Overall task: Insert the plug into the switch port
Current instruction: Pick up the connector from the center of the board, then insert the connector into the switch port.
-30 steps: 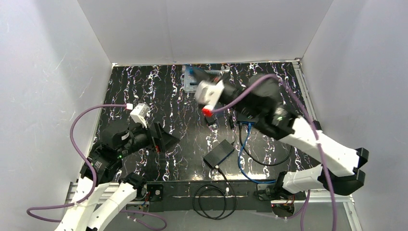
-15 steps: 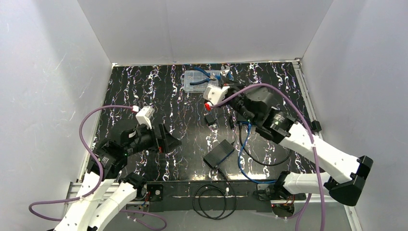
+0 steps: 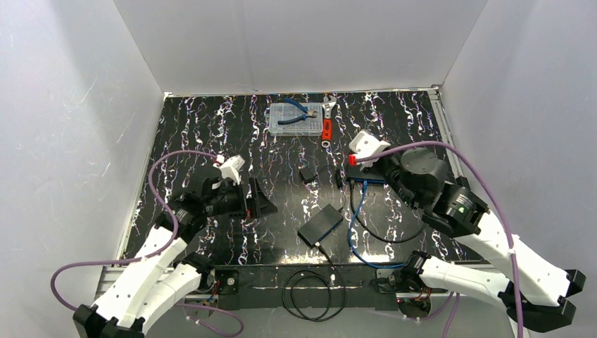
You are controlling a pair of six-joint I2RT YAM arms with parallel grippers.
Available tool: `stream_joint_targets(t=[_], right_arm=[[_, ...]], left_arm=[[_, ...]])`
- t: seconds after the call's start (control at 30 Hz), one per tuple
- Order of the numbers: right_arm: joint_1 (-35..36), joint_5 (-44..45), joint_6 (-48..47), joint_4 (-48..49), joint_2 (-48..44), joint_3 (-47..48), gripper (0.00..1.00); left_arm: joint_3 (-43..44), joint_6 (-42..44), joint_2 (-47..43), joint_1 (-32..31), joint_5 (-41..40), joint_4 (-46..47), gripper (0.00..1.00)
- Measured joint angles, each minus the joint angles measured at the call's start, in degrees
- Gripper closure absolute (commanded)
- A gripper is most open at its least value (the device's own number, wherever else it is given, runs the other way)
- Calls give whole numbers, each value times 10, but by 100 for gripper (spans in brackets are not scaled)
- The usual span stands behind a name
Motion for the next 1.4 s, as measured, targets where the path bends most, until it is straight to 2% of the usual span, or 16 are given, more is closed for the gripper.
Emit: stream_joint_targets(t=[0.17,0.4,0.7,0.9,1.17,1.4], right_arm=[[0,-65,116,-82,8,-67,99],[0,-154,273,-152,74,-133,99],[0,-292,491,-201,133,-132,99],[4,-356,589,-185,127,-207,99],[48,-371,663,-133,122,-286,99],[102,-296,702,-70,155,-302,99]], left_arm=[[-25,-23,47,0,6,42,2],[-54,-54,110,0,6,113,2],[-62,-75,163,0,10,169,2],[-64,-85,197,0,21,203,2],[-64,-91,241,0,32,229,2],[-64,-94,264,0,38,243,2]])
